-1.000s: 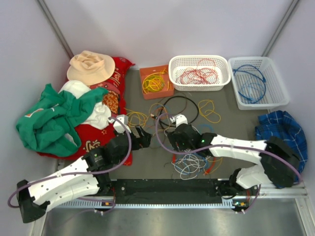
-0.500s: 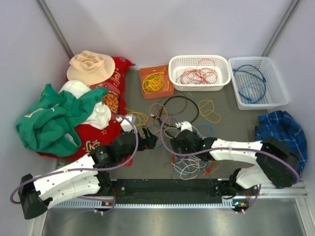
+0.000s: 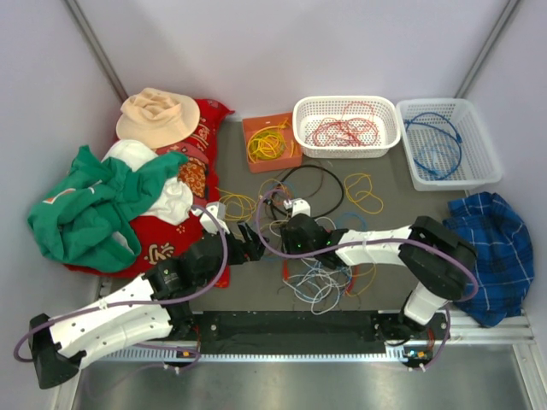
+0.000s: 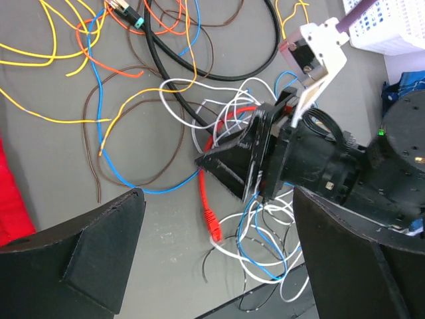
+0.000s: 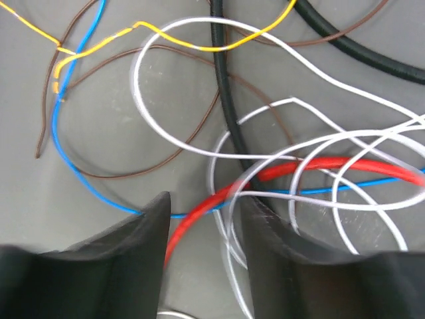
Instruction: Untangle the cables
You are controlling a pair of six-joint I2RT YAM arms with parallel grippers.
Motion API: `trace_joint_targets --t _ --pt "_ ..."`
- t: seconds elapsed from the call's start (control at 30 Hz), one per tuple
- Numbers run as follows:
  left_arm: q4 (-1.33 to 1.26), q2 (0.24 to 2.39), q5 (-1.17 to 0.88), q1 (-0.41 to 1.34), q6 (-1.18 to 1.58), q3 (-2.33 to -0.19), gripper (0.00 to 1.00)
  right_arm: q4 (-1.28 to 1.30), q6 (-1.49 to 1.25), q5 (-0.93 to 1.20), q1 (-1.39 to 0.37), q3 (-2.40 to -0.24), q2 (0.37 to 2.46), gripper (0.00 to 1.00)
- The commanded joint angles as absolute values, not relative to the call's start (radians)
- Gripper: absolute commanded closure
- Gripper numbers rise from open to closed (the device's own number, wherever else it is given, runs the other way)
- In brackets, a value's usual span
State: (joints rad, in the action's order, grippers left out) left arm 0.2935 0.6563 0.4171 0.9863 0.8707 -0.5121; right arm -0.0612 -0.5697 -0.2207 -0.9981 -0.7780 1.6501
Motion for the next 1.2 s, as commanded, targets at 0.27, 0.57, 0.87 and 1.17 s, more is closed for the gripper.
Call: trace_joint_targets --t 0.27,0.57,0.87,1.17 --pt "0.259 0.680 0.439 0.985 0.879 -0.509 0.04 0.236 -0.637 -0.253 -1.005 -0.715 1.825 1.00" --pt "0.281 0.624 0.474 0.985 0.853 -0.520 0.03 0.314 -0.635 -0.382 -1.072 -0.667 1.360 1.00" --pt "0.037 0.538 0.515 0.985 0.758 -0.466 0.01 0.511 -0.514 -0.373 -1.083 -0.816 0.901 1.00" --pt "-0.205 0.649 0.370 0.985 0.723 -0.448 0.01 0.604 -0.525 -0.327 -1.083 -0.847 0.724 1.00"
